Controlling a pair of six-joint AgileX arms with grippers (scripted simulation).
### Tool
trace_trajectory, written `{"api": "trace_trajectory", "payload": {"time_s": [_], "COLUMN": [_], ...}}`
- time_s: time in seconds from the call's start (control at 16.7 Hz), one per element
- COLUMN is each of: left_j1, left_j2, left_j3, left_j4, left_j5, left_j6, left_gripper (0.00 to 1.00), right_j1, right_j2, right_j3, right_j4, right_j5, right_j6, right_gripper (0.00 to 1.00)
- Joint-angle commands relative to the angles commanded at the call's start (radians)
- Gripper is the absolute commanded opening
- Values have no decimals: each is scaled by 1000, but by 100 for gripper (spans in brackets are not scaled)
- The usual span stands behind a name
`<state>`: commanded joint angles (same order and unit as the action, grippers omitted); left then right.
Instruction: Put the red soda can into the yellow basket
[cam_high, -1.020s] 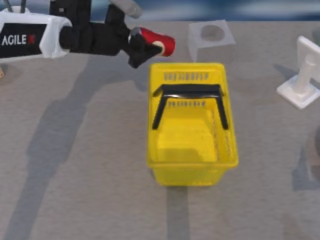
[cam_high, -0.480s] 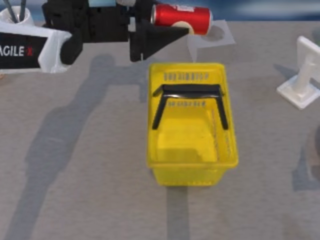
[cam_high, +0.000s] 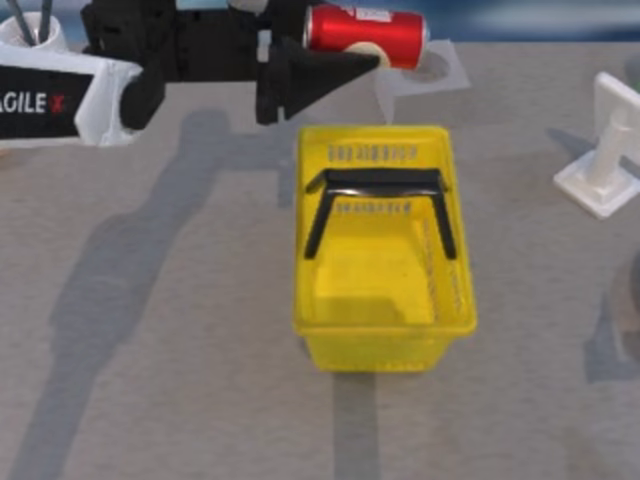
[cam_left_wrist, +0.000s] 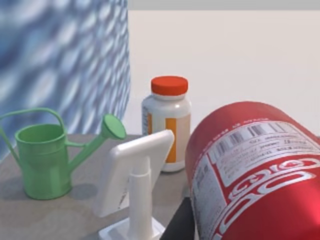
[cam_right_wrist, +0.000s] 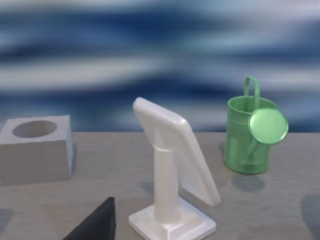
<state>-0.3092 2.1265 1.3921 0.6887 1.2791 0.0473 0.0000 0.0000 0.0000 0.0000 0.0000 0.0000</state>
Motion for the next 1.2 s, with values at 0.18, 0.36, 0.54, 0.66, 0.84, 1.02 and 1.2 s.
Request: {"api": "trace_trajectory", "payload": {"time_s": [0.18,0.36,0.54,0.66,0.84,1.02,1.2], "left_j1": [3,13,20,21,21,21,21], "left_j2": [58,150,218,227,227,227,227], "left_j3": [-17,-50,-78,-82,-82,-82,-82], "left_j4": [71,213,306,316,316,316,316], "left_j5": [4,4,3,2,2,2,2], "left_j6": [-2,-5,-7,-7,-7,-7,-7], "left_gripper": [0,0,0,0,8,30,53], "right_j1": [0,0,0,0,0,0,0], "right_j2": [0,0,0,0,0,0,0], "right_j3": [0,0,0,0,0,0,0], "right_j4": [0,0,0,0,0,0,0], "right_j5": [0,0,0,0,0,0,0], "right_j6": [0,0,0,0,0,0,0], "right_gripper": [100,100,100,100,100,100,100]}}
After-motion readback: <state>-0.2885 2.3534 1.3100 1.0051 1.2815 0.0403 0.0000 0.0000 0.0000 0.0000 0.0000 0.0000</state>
